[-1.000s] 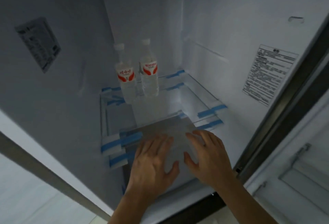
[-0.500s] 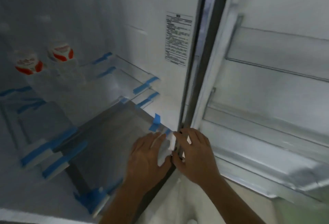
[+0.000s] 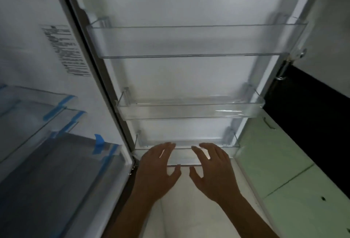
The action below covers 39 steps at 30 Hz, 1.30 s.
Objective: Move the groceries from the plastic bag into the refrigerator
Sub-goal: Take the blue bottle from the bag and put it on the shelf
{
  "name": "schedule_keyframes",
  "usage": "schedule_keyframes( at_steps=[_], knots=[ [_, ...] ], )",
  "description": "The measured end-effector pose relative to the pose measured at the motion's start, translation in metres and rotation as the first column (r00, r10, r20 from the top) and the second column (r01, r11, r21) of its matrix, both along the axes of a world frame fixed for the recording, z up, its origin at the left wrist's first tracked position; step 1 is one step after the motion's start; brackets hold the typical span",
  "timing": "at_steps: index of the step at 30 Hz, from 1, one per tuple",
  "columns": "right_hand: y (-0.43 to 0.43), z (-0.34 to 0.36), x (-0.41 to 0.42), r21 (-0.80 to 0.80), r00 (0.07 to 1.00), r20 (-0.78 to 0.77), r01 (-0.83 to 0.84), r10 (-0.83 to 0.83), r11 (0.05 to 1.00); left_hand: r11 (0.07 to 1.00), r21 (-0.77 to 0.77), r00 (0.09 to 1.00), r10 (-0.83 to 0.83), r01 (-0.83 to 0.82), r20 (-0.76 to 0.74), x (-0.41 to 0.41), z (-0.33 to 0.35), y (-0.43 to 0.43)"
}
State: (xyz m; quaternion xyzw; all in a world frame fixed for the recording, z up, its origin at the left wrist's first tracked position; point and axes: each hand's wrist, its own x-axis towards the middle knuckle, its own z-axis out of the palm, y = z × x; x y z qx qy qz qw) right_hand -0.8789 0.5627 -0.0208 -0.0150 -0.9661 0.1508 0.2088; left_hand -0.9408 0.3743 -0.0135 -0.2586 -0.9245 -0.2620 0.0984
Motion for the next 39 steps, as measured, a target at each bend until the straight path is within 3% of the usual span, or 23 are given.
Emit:
schedule_keyframes(
  at_steps=[7, 14, 21, 26, 32, 39],
  knots=[
    [0.071, -0.011, 0.078, -0.005, 0.969, 0.044, 0.244, -0.244, 0.970, 0.982, -0.023, 0.981, -0.188, 0.189, 0.036, 0.038, 0.008, 0.092],
    [0.117, 0.004, 0.166, 0.031, 0.838, 0.072, 0.540, -0.541, 0.841, 0.873, 0.001, 0.872, -0.488, 0.488, 0.042, 0.077, 0.010, 0.188],
    [0.106, 0.002, 0.247, 0.030, 0.541, 0.092, 0.838, -0.836, 0.545, 0.572, 0.007, 0.572, -0.820, 0.820, 0.016, 0.123, 0.012, 0.252],
    [0.057, -0.012, 0.301, 0.018, 0.234, 0.146, 0.971, -0.961, 0.239, 0.314, 0.014, 0.313, -0.947, 0.949, 0.069, 0.171, -0.005, 0.259],
    [-0.015, -0.019, 0.363, 0.029, -0.101, 0.218, 0.995, -0.971, -0.097, 0.011, 0.008, 0.010, -0.993, 1.000, 0.114, 0.243, -0.025, 0.248],
    [-0.071, -0.017, 0.430, 0.040, -0.347, 0.237, 0.937, -0.908, -0.348, -0.252, -0.015, -0.249, -0.960, 0.968, 0.127, 0.333, -0.023, 0.234]
  ],
)
